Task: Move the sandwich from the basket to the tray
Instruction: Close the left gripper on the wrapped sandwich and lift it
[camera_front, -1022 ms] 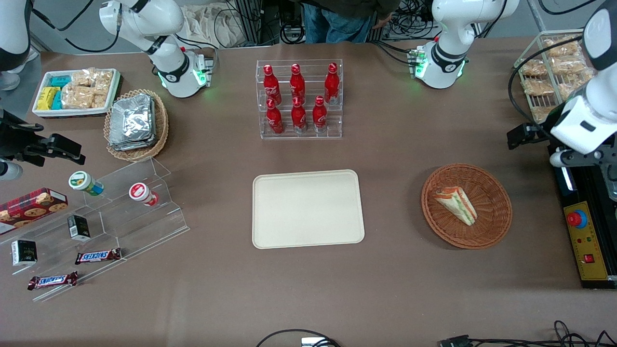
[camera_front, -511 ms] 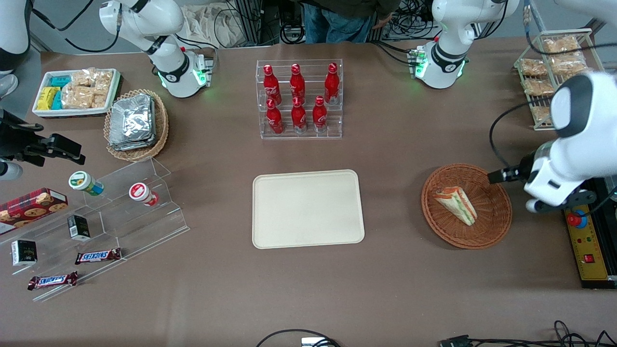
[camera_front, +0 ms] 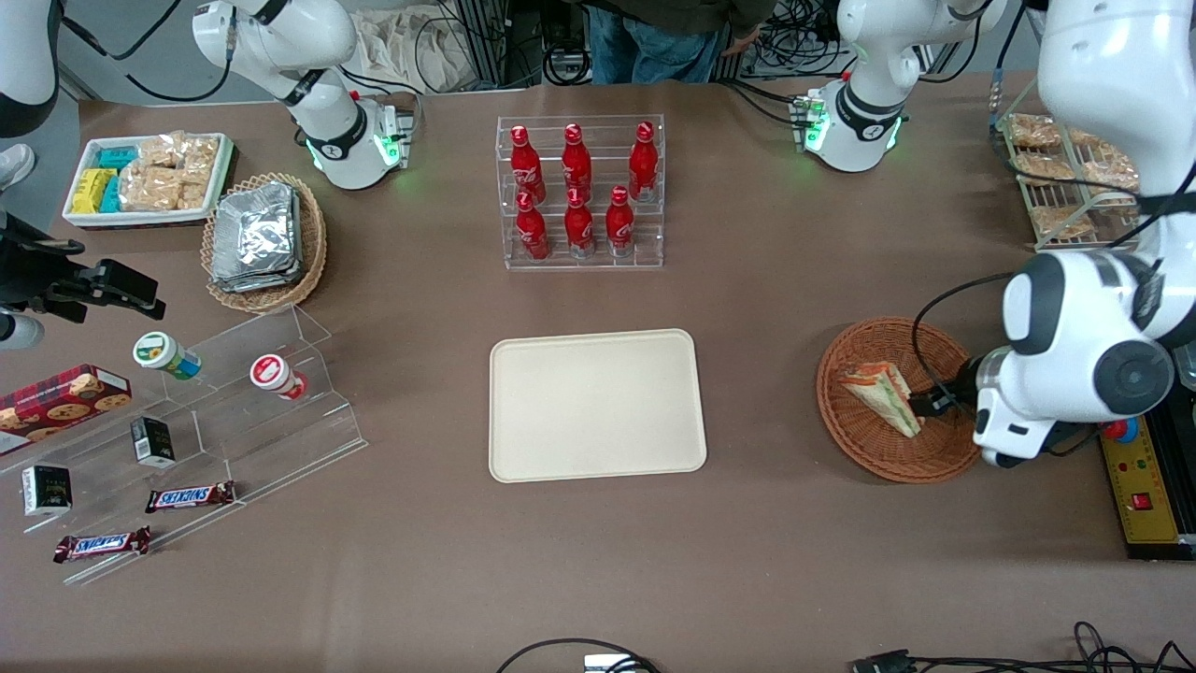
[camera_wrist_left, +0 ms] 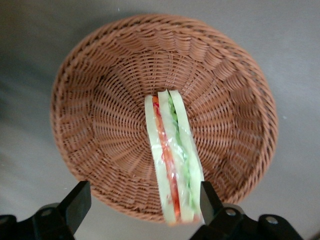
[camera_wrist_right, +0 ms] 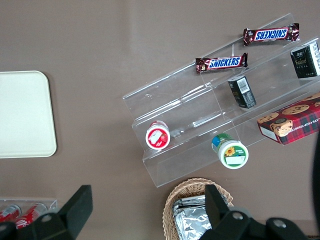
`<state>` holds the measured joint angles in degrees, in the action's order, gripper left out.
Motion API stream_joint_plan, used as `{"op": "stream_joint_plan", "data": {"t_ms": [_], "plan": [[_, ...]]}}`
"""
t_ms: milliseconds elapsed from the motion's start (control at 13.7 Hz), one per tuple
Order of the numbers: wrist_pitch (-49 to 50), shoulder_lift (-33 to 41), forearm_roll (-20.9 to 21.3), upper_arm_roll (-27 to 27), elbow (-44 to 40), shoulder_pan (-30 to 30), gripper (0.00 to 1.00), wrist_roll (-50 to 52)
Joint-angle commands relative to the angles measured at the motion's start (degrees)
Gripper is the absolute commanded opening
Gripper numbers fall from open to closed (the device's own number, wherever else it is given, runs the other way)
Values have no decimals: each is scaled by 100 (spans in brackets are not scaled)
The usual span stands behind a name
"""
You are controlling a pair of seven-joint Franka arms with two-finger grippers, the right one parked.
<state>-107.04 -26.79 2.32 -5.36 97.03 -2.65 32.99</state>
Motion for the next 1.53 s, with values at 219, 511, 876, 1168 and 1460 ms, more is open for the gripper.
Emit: {"op": "stream_joint_plan", "data": {"t_ms": [219, 511, 876, 1168, 1460], "plan": [[-562, -651, -390, -26, 36, 10, 97, 367], [-808, -696, -390, -26, 334, 18, 95, 367], [-792, -608, -390, -26, 414, 18, 7, 367], [-267, 76, -381, -35, 257, 1, 0, 218], [490, 516, -373, -140, -376, 80, 0, -930]]}}
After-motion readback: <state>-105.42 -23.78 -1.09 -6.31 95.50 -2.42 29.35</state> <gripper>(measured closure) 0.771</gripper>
